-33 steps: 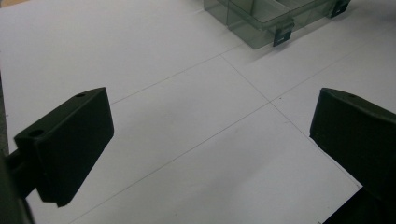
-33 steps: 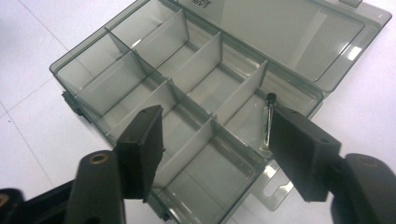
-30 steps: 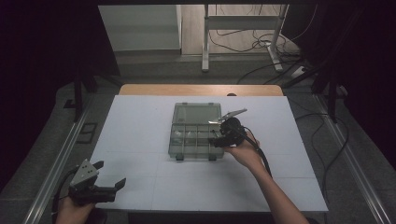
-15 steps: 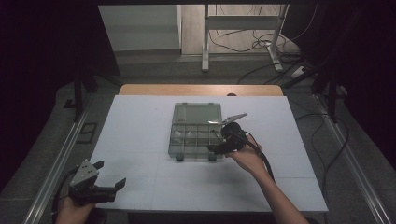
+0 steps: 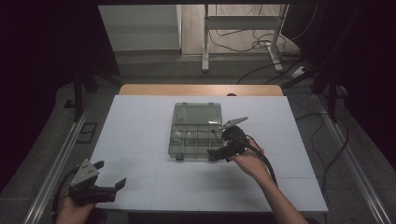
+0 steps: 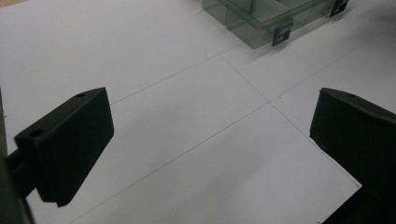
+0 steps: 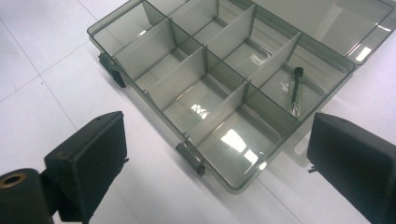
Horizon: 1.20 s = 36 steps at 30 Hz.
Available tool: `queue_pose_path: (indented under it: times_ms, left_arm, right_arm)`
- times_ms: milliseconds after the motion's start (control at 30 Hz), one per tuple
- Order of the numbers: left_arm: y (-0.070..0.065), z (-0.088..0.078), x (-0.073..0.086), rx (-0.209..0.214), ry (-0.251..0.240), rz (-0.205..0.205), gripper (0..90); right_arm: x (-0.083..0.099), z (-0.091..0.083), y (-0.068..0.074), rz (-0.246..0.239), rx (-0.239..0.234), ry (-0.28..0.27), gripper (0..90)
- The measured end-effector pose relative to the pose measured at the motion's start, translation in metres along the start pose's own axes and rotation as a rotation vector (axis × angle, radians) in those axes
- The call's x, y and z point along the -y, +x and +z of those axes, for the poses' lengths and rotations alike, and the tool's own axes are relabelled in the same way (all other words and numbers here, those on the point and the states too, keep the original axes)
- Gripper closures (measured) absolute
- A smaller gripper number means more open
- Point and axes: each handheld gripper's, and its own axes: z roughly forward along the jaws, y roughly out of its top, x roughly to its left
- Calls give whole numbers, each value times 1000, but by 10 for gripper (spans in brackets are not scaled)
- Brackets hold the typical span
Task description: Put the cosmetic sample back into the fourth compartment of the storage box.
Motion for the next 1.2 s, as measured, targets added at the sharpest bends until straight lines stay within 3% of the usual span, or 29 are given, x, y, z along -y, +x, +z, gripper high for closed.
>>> queue_pose_path:
  times_ms: [367,1200]
  left_arm:
    - [0,0,0,1,1,1,3]
    - [0,0,0,2,2,1,3]
  right_arm:
    - [9,-14,5,-21,16,-30,29]
    - [35,-34,3,-1,31,-70,17]
